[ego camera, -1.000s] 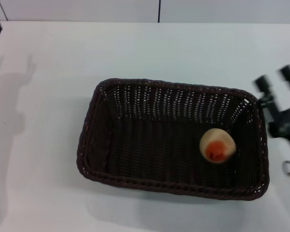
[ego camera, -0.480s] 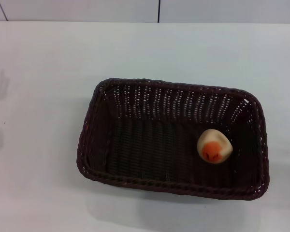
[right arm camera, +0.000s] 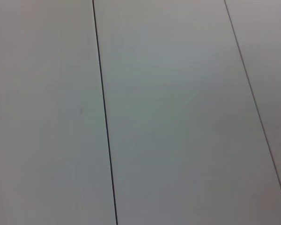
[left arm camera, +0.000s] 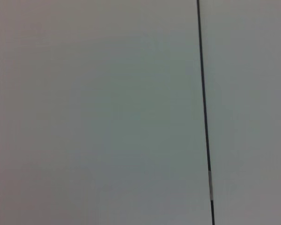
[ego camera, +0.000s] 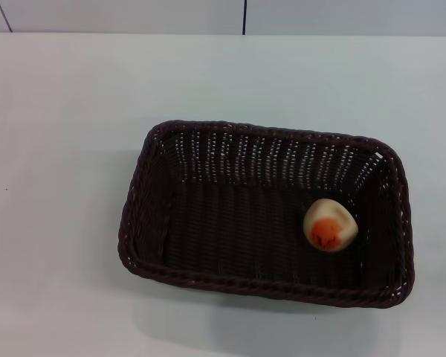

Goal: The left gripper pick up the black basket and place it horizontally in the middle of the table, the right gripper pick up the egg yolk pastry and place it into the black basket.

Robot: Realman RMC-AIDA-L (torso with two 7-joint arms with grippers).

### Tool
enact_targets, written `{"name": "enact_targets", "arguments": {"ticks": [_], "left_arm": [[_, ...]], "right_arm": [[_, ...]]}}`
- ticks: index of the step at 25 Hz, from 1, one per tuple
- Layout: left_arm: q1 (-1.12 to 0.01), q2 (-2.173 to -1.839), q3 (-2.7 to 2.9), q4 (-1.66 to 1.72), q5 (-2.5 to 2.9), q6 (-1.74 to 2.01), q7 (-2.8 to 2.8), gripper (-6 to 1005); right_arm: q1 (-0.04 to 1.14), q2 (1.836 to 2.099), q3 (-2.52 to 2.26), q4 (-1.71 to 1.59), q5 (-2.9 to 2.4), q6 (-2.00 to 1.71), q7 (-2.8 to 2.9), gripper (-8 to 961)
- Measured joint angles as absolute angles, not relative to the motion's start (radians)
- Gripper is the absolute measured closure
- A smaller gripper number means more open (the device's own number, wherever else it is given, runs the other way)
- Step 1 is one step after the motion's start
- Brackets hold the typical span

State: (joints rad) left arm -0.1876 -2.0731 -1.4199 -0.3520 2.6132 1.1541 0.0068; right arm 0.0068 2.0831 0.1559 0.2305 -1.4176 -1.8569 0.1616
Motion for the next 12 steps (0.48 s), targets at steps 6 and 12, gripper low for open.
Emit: {"name": "enact_targets", "arguments": {"ticks": [6,12], "left_arm": [[-0.184,-2.074,-1.419,-0.325,2.617,1.206,0.002,189],[-0.189,-2.074,-1.407,-0.321,2.613,1.202,-0.02,189]], "right_arm": [[0.006,2.084,0.157,0.232,-1.417,-1.859,0.162,212],[0.007,2.086,0.157,0.238,-1.417,-1.858,0.163,212]]}}
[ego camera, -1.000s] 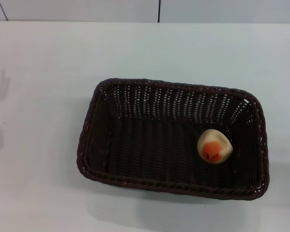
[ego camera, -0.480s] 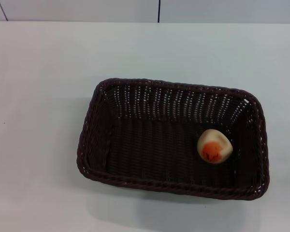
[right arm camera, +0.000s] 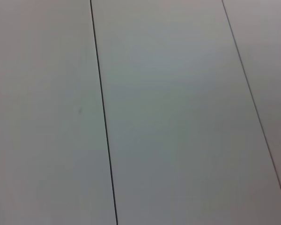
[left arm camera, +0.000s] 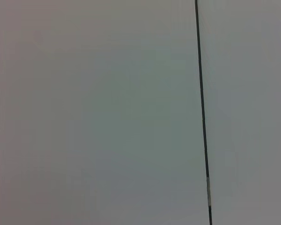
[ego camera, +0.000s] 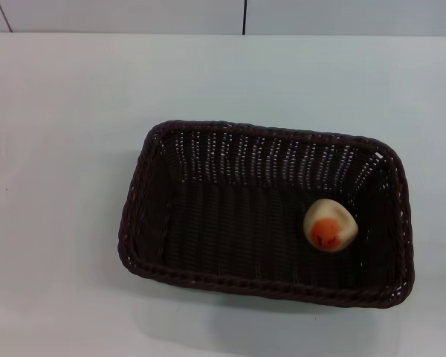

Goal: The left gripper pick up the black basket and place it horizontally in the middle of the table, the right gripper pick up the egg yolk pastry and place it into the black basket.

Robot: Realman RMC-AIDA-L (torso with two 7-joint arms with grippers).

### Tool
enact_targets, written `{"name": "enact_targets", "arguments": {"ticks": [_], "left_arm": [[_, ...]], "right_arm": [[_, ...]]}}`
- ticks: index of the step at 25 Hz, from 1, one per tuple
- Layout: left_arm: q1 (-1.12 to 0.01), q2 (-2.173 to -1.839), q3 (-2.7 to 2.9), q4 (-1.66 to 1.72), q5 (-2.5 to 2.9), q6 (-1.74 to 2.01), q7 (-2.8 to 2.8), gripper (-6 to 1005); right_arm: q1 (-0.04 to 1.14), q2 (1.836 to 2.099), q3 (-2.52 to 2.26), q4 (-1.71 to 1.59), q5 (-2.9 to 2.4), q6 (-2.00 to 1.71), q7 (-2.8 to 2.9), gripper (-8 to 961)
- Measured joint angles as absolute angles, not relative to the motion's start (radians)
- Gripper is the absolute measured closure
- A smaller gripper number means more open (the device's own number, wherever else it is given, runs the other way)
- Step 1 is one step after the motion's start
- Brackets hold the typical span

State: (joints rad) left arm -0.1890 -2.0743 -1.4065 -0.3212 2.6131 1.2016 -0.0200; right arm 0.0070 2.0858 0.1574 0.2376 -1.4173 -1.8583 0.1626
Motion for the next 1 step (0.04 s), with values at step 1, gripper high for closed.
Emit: {"name": "enact_targets", "arguments": {"ticks": [1], "left_arm": [[-0.189,-2.074,-1.407,-0.321,2.613,1.202,-0.02,189]], "right_arm": [[0.007,2.086,0.158,0.238,-1.417,-1.858,0.163,212]]}}
